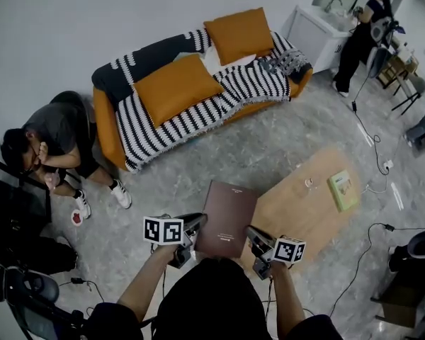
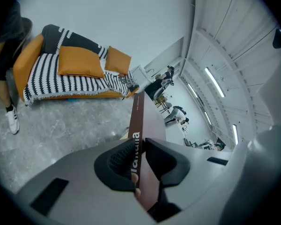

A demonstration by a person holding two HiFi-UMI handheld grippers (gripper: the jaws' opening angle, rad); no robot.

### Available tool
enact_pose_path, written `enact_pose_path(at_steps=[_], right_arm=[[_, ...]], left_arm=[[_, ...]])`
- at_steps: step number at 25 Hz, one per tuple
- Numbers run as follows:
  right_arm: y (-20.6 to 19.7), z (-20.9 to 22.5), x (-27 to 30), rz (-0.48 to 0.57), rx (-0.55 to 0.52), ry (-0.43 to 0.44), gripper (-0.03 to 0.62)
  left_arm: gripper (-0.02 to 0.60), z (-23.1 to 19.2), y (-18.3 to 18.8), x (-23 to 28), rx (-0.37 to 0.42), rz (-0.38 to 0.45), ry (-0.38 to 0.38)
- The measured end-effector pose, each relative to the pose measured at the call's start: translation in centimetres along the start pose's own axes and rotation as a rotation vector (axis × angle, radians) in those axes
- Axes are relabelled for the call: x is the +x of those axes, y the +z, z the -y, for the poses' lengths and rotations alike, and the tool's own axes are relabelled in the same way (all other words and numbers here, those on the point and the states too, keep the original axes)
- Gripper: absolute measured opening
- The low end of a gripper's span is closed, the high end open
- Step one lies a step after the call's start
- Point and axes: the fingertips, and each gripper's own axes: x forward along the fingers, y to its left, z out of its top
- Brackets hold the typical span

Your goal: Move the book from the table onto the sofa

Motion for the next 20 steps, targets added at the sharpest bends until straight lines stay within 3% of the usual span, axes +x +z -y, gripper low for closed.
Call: enact_pose_path(at_steps=[10, 20], right_arm=[[4.9, 0.2, 5.2, 0.017, -0.006, 0.002, 0.052], [15.7, 2.5, 12.1, 0.035, -0.003, -0.001, 0.052]], left_arm=[[0.077, -2.8, 6.6, 1.7, 0.02, -0.009, -0.024], [0.075, -5.9, 17.7, 7.1, 0.007, -0.036, -0.027]])
